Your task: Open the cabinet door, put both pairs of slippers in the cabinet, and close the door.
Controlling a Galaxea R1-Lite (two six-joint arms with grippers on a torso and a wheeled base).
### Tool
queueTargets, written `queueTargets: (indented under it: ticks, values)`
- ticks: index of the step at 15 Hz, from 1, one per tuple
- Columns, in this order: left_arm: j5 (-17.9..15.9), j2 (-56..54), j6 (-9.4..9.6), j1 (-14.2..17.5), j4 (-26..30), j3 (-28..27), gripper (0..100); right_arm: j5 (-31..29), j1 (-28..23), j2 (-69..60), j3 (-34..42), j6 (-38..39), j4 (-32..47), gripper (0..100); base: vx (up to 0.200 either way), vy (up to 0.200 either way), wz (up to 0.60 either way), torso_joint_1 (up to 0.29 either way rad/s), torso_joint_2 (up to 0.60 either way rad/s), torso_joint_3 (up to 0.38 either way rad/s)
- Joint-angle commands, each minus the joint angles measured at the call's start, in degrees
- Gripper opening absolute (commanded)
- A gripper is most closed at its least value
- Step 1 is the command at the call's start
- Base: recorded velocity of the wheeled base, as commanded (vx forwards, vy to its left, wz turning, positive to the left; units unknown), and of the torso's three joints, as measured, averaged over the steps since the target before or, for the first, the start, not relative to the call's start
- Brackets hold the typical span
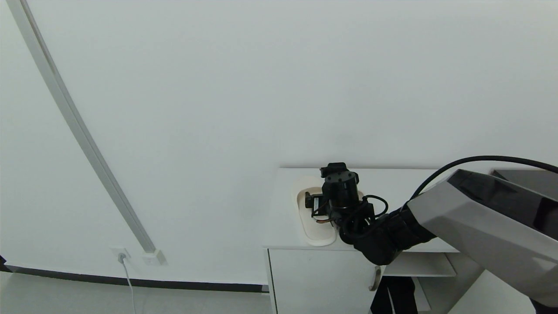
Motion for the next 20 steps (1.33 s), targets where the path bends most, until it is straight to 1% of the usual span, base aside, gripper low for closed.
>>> queueTargets:
  ticks: [1, 3, 4, 11, 14, 17, 18, 20]
  values:
    - [0.01, 0.07, 0.02, 0.01, -0.01, 0.0, 0, 0.32, -0.36, 0.46, -0.48, 0.11, 0.25, 100, 0.0, 0.0, 0.0, 0.0, 0.0, 0.0]
    - [0.01, 0.07, 0.02, 0.01, -0.01, 0.0, 0, 1.2, -0.89, 0.46, -0.83, 0.19, 0.25, 100, 0.0, 0.0, 0.0, 0.0, 0.0, 0.0]
    - [0.01, 0.07, 0.02, 0.01, -0.01, 0.0, 0, 1.2, -0.98, 0.55, -1.18, 0.19, 0.25, 0, 0.0, 0.0, 0.0, 0.0, 0.0, 0.0]
    - [0.01, 0.07, 0.02, 0.01, -0.01, 0.0, 0, 1.2, -0.98, 1.25, -1.53, 0.63, 0.17, 0, 0.0, 0.0, 0.0, 0.0, 0.0, 0.0]
    - [0.01, 0.07, -0.07, 0.01, -0.01, 0.0, 0, 1.2, -0.98, -1.12, -0.3, 0.63, -0.01, 0, 0.0, 0.0, 0.0, 0.0, 0.0, 0.0]
    - [0.01, 0.07, -0.16, 0.01, -0.01, 0.0, 0, 1.99, -0.54, -7.63, 6.38, 0.63, -0.8, 0, 0.0, 0.0, 0.0, 0.0, 0.0, 0.0]
    - [0.01, 0.07, -0.07, 0.01, -0.01, 0.0, 0, 4.02, -0.19, -12.11, 12.79, 0.28, -3.53, 0, 0.0, 0.0, 0.0, 0.0, 0.0, 0.0]
    - [0.01, 0.07, -0.07, 0.01, -0.01, 0.0, 0, 6.65, 1.04, -18.7, 22.55, 0.02, -7.04, 0, 0.0, 0.0, 0.0, 0.0, 0.0, 0.0]
